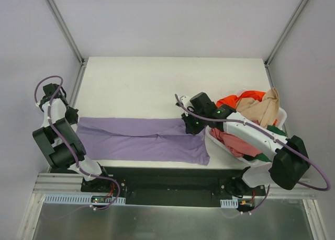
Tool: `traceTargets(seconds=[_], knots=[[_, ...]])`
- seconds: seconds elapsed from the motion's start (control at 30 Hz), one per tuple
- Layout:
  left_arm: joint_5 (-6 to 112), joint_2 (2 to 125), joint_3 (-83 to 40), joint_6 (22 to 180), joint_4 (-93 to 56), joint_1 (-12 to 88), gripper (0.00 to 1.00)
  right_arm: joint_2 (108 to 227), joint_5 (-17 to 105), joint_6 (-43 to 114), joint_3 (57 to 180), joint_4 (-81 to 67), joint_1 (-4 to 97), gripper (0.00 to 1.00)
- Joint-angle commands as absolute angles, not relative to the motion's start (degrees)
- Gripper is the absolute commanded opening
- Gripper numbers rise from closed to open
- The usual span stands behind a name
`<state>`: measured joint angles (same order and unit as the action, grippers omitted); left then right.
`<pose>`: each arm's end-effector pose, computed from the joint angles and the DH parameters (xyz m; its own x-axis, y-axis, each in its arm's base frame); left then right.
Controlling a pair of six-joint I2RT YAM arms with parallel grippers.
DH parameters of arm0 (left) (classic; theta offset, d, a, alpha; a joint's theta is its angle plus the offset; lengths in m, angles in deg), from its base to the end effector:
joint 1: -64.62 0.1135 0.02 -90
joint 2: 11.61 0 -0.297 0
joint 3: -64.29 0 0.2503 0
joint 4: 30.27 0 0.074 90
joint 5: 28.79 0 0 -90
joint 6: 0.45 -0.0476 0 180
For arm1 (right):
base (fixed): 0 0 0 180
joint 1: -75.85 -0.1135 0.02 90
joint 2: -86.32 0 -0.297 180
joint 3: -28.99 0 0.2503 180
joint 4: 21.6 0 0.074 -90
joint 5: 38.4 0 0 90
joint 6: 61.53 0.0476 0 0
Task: Fold and stack the t-shirts
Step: Fold the other side of the tshirt into a rectangle
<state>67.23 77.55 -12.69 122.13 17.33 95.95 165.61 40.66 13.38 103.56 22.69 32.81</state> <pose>0.2719 0.1714 0.2528 -0.3192 -0.8212 -0.4729 -0.8712 0.4507 -0.1947 0.2083 0.2069 0.2936 -0.3345 -0.6621 -0.6706 -0.8785 0.4767 -0.0324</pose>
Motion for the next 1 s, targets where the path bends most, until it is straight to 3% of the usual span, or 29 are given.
traceTargets(seconds=[0.0, 0.23, 0.37, 0.4, 0.43, 0.5, 0.57, 0.67, 0.77, 0.87, 0.97], knots=[[66.22, 76.45, -14.54, 123.39, 16.91, 97.49, 0.0, 164.28, 40.26, 10.46, 103.32, 26.46, 30.59, 0.0], [65.87, 78.74, -13.48, 123.21, 16.64, 98.28, 0.0, 167.61, 41.67, 8.53, 102.8, 28.48, 28.31, 0.02], [68.23, 78.83, -12.86, 123.47, 16.64, 98.37, 0.0, 169.11, 40.45, 8.09, 103.15, 30.41, 25.85, 0.15], [69.2, 78.74, -12.86, 123.74, 16.73, 98.45, 0.05, 169.46, 39.92, 8.26, 103.06, 31.11, 24.8, 0.19], [69.47, 78.57, -13.12, 124.18, 17.08, 99.15, 0.2, 169.64, 38.96, 8.87, 103.06, 31.99, 23.66, 0.25], [69.91, 77.51, -13.48, 125.75, 18.22, 100.56, 0.35, 169.03, 36.32, 10.45, 102.36, 34.19, 20.67, 0.34], [68.95, 75.94, -13.92, 127.34, 19.1, 102.14, 0.68, 167.63, 34.03, 12.12, 101.74, 35.86, 17.51, 0.39], [65.88, 72.87, -14.18, 129.09, 19.89, 102.32, 0.99, 164.55, 33.84, 13.97, 102.18, 36.48, 15.3, 0.5], [59.56, 69.96, -13.31, 130.41, 19.81, 102.15, 0.99, 162.7, 44.42, 16.42, 103.67, 32.98, 15.56, 0.97], [55.68, 67.23, -12.78, 129.81, 19.63, 99.52, 0.99, 163.74, 51.24, 18.97, 106.12, 28.76, 17.66, 0.96], [53.75, 65.73, -11.37, 128.84, 18.93, 93.38, 0.99, 168.56, 48.37, 23.45, 109.64, 25.5, 23.36, 0.96]])
